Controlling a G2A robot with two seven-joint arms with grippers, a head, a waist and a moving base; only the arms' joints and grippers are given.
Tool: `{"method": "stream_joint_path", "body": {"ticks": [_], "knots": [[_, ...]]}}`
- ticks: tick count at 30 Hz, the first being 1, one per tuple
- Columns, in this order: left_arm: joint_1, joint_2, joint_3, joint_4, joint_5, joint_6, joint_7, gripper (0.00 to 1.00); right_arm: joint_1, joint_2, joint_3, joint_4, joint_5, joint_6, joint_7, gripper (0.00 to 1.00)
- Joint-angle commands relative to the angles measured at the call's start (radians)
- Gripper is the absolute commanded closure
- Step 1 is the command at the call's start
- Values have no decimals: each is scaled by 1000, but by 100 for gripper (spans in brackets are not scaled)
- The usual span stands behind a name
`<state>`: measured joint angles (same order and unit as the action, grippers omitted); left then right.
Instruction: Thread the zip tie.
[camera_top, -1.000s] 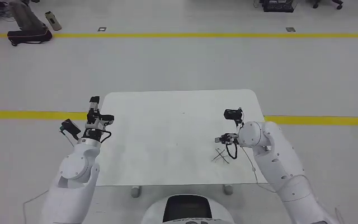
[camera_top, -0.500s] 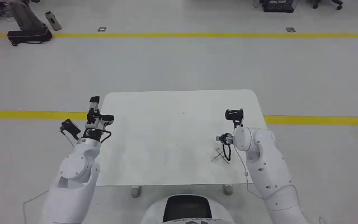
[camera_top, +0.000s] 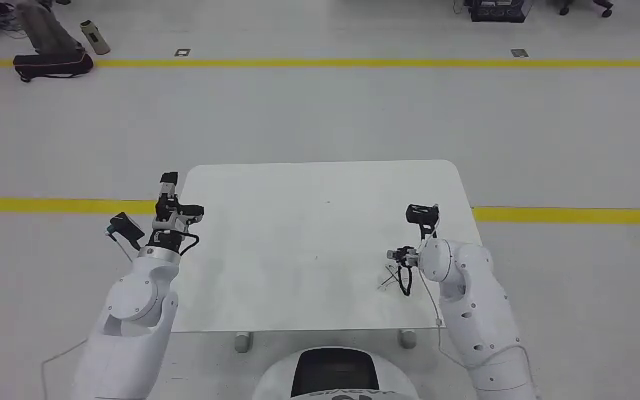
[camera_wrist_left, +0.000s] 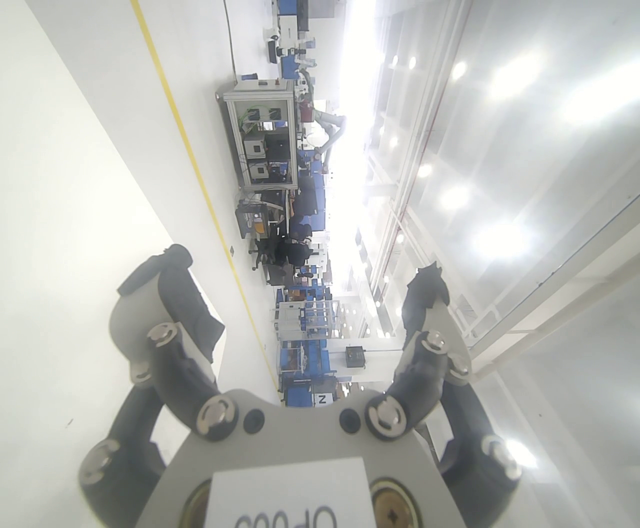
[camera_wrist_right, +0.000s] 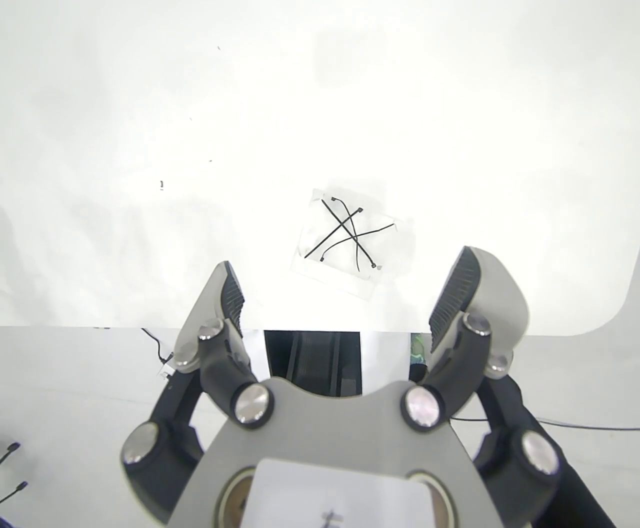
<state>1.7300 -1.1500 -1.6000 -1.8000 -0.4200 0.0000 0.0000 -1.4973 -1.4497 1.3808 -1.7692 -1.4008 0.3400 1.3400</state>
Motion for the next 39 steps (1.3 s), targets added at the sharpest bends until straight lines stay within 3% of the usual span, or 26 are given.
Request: {"method": "stream_joint_path", "body": {"ticks": [1,10,19,21,22,25,34,39], "knots": [[0,0,0,0,0,0,0,0,-16,-26,15,-9,-41,0,1,0],[0,0,0,0,0,0,0,0,-52,-143,38,-17,-169,0,24,0],[0,0,0,0,0,0,0,0,-52,-147,37,-15,-169,0,18,0],[0,0,0,0,0,0,0,0,-50,-143,23,-2,-167,-78,29,0],[0,0,0,0,0,0,0,0,-38,-137,36,11,-157,-166,50,0],[0,0,0,0,0,0,0,0,-26,-127,52,38,-145,-268,50,0],[0,0,0,0,0,0,0,0,-12,-109,30,91,-169,-399,50,0],[0,0,0,0,0,0,0,0,-12,-108,30,90,-169,-400,50,0]]}}
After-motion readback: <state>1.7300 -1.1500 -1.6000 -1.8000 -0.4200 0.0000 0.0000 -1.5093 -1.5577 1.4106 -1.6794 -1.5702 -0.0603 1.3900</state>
